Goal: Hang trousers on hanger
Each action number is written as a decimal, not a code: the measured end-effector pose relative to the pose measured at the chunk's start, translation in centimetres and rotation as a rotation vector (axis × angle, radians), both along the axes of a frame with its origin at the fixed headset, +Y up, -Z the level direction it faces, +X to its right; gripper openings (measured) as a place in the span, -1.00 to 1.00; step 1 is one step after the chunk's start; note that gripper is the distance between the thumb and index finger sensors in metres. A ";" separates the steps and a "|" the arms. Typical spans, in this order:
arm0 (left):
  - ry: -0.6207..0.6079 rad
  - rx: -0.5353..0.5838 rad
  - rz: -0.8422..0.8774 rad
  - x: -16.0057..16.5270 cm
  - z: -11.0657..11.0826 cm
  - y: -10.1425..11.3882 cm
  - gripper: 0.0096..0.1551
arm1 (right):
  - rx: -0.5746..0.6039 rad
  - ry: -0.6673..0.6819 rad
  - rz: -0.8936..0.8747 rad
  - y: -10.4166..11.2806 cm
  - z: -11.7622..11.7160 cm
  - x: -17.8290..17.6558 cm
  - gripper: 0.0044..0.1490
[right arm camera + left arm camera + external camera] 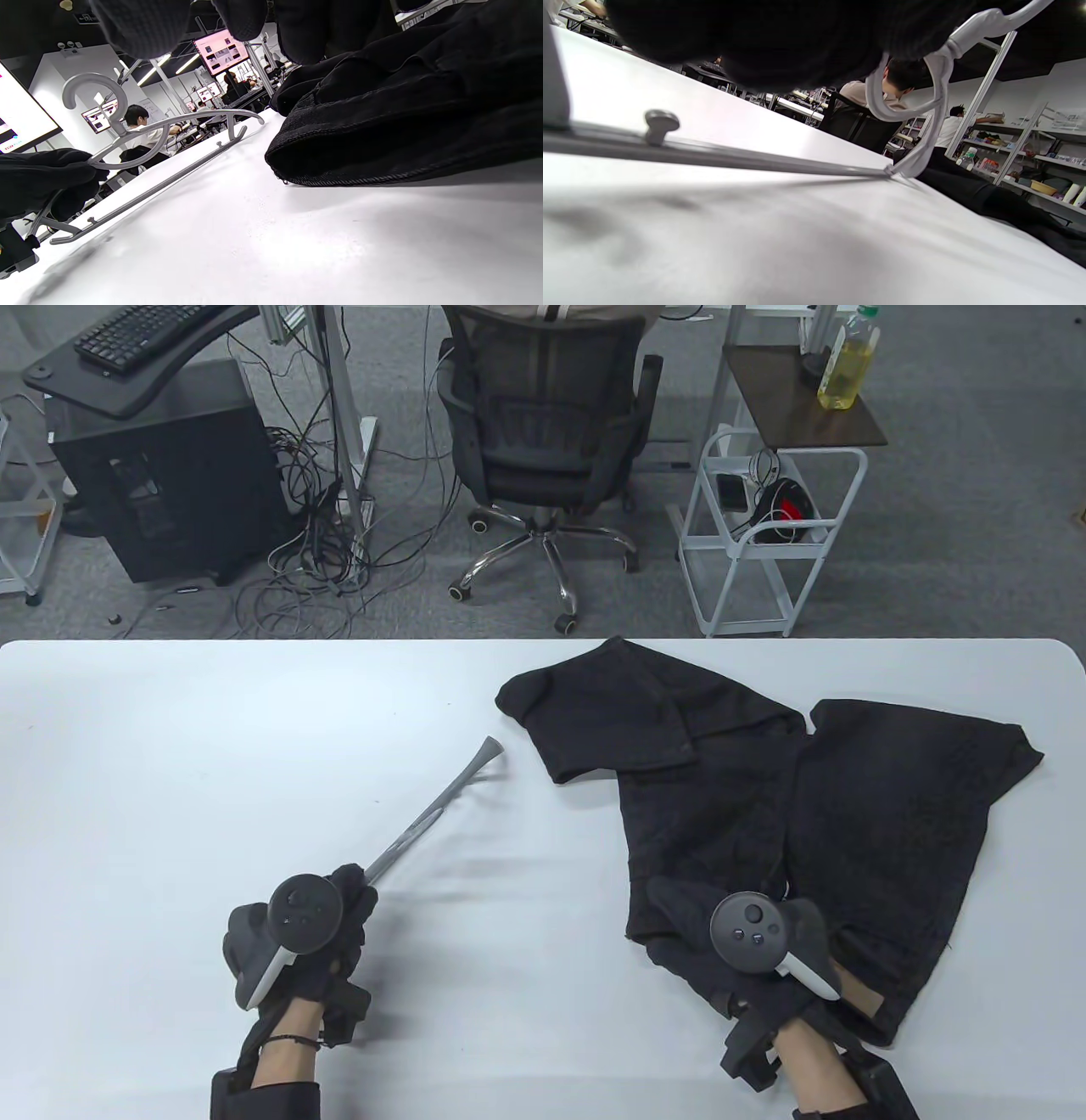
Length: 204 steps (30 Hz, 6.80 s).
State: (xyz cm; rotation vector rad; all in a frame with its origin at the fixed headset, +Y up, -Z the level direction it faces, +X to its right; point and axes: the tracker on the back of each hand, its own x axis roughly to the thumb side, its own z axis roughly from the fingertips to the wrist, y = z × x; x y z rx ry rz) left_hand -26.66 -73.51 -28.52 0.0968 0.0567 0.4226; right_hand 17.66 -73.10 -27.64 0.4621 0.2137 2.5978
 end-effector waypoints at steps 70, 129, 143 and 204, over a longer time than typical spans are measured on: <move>-0.274 0.246 0.013 5.7 3.5 4.6 -0.45 | -0.652 -0.616 0.207 -4.3 -1.8 14.2 0.46; -0.649 0.074 -0.011 12.2 3.5 1.3 -0.45 | -0.276 0.028 0.241 -0.6 0.9 -0.1 0.03; -0.660 0.053 0.039 12.1 3.4 1.3 -0.46 | 0.248 0.108 -0.121 3.9 3.2 -1.3 -0.28; -0.228 0.013 0.197 6.5 0.1 -0.4 -0.50 | 0.382 0.117 -0.698 7.2 4.3 2.1 -0.39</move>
